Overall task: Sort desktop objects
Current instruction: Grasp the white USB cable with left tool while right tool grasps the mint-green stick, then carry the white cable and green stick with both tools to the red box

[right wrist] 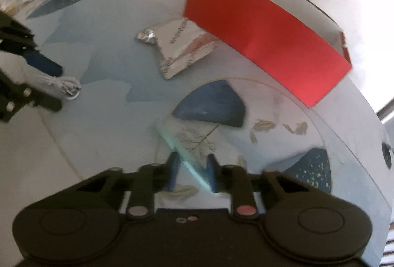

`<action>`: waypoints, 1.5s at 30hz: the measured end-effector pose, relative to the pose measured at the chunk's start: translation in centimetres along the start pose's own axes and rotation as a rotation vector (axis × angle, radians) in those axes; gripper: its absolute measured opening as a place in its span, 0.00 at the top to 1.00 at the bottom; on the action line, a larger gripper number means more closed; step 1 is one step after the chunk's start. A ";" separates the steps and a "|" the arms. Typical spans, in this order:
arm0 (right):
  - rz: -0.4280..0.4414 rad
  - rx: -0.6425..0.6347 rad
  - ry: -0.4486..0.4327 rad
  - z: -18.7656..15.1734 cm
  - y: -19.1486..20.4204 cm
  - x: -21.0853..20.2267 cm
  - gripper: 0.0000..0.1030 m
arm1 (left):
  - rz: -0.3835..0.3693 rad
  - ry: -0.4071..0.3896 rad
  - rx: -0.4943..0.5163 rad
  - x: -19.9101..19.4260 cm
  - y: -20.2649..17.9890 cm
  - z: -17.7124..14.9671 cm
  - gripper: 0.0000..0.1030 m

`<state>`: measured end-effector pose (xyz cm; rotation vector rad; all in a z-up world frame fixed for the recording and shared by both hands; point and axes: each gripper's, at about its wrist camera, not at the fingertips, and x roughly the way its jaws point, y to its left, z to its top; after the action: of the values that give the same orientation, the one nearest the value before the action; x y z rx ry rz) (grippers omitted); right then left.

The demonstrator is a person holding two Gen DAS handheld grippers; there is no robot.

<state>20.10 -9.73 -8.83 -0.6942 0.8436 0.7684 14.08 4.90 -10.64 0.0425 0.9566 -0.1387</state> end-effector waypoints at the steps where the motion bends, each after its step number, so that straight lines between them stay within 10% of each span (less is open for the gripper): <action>1: -0.011 -0.033 0.001 0.0 0.4 0.0 0.87 | 0.005 -0.002 0.002 0.0 -0.2 0.0 0.84; 23: 0.020 0.386 -0.029 0.8 -3.0 -1.9 0.97 | -0.065 -0.048 -0.237 -1.7 1.2 3.7 0.89; 33: 0.029 0.367 0.021 0.1 -2.3 -0.6 0.98 | -0.090 -0.073 -0.249 -2.1 0.7 5.8 0.89; 39: 0.017 0.348 0.053 0.5 -1.9 0.5 0.80 | -0.095 -0.064 -0.247 -1.8 0.5 6.1 0.89; 45: 0.010 0.327 0.047 0.9 -1.4 0.4 0.91 | -0.088 -0.068 -0.240 -1.9 0.3 6.8 0.89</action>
<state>21.79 -9.65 -8.36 -0.4179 0.9891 0.6061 18.54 4.75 -5.23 -0.2237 0.9023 -0.1048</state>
